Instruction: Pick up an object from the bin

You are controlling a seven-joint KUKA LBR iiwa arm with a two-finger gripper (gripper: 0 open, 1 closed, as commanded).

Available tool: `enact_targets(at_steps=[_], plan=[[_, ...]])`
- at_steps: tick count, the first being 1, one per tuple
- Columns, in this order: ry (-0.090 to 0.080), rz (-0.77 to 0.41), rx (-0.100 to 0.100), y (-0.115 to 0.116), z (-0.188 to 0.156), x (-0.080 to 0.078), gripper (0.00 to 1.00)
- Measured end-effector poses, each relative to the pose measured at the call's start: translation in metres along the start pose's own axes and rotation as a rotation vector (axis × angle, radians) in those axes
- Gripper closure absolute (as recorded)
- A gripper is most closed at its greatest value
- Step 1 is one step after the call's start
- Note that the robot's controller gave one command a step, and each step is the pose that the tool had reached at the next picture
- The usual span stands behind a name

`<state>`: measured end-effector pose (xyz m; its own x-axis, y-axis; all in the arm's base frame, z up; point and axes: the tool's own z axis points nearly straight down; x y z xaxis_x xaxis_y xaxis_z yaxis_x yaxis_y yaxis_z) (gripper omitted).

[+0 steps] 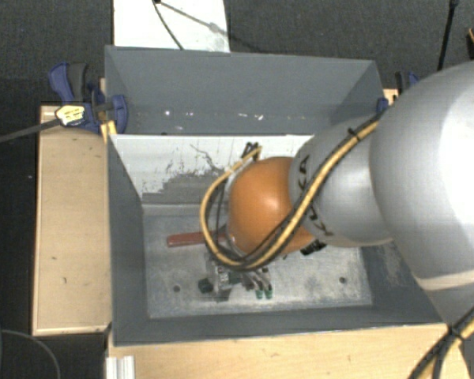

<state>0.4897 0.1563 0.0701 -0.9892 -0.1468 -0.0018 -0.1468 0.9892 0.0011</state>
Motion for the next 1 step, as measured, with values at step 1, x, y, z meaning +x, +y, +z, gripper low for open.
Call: enact_targets(at_steps=[1], plan=[[-0.010,-0.122,-0.001,0.0182,-0.1984,-0.0066,1.00]])
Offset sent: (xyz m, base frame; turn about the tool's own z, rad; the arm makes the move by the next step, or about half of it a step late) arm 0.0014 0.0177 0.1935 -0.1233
